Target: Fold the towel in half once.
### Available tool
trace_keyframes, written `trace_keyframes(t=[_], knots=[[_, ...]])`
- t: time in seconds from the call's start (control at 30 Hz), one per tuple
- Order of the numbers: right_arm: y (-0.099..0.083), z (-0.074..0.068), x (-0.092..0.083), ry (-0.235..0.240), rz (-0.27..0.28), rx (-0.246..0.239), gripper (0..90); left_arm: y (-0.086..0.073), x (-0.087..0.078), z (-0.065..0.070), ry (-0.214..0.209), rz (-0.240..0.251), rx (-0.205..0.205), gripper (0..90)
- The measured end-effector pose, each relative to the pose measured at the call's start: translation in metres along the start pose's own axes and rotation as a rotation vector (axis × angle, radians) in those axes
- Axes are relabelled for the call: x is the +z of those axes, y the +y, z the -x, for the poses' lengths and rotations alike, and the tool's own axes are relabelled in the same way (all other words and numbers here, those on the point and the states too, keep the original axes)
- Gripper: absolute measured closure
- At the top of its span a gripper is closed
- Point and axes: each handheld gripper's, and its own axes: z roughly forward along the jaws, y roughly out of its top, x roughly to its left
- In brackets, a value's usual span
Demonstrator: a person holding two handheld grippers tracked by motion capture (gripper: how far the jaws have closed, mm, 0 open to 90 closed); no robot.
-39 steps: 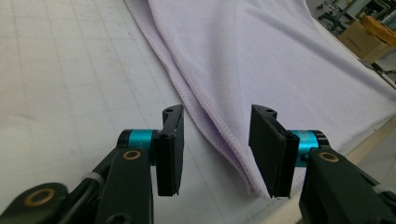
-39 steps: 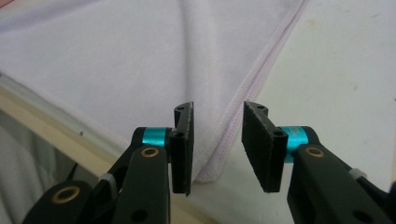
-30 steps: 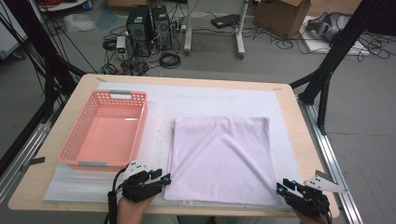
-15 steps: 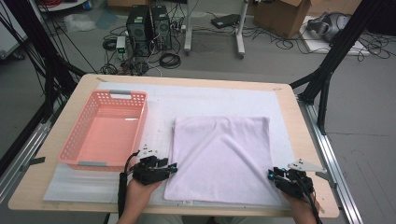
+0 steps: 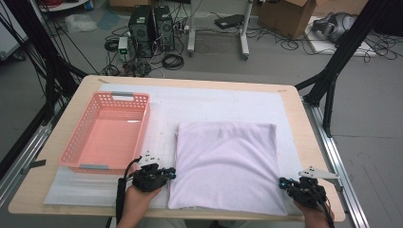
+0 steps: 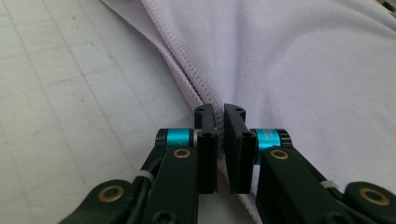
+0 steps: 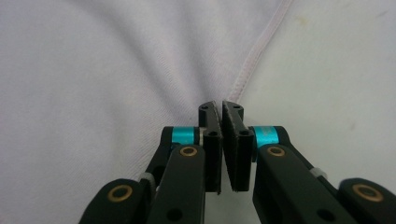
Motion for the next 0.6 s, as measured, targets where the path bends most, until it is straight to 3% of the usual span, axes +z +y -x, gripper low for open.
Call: trace_keyframes(t=[0.03, 0.1, 0.17, 0.23, 0.3, 0.33, 0.37, 0.43, 0.53, 0.6], knots=[[0.001, 0.000, -0.001, 0.006, -0.015, 0.009, 80.2, 0.000, 0.000, 0.001, 0.002, 0.005, 0.001, 80.8], [0.003, 0.000, -0.002, -0.017, 0.012, 0.019, 63.3, 0.002, 0.001, 0.001, 0.004, 0.021, 0.001, 68.3], [0.006, 0.002, 0.001, -0.025, 0.053, 0.040, 58.5, 0.005, 0.004, 0.000, 0.021, 0.044, 0.008, 59.7], [0.008, 0.003, 0.007, -0.034, 0.060, 0.027, 58.8, 0.010, 0.009, -0.003, 0.040, 0.058, 0.001, 55.5], [0.010, 0.003, 0.018, -0.033, 0.037, 0.010, 66.7, 0.013, 0.014, -0.006, 0.054, 0.052, -0.012, 52.8], [0.010, 0.002, 0.019, -0.040, 0.044, -0.003, 74.3, 0.014, 0.017, -0.008, 0.057, 0.049, -0.016, 52.8], [0.011, 0.002, 0.019, -0.017, 0.041, -0.008, 82.2, 0.015, 0.019, -0.009, 0.058, 0.045, -0.016, 53.2], [0.011, 0.000, 0.018, -0.020, 0.033, -0.036, 84.5, 0.017, 0.022, -0.008, 0.056, 0.037, -0.006, 57.8], [0.009, 0.001, 0.014, -0.003, 0.030, -0.033, 85.4, 0.015, 0.022, -0.002, 0.053, 0.022, 0.040, 81.6], [0.006, 0.002, 0.010, 0.003, 0.029, -0.028, 85.6, 0.012, 0.018, 0.001, 0.043, 0.012, 0.048, 83.7]])
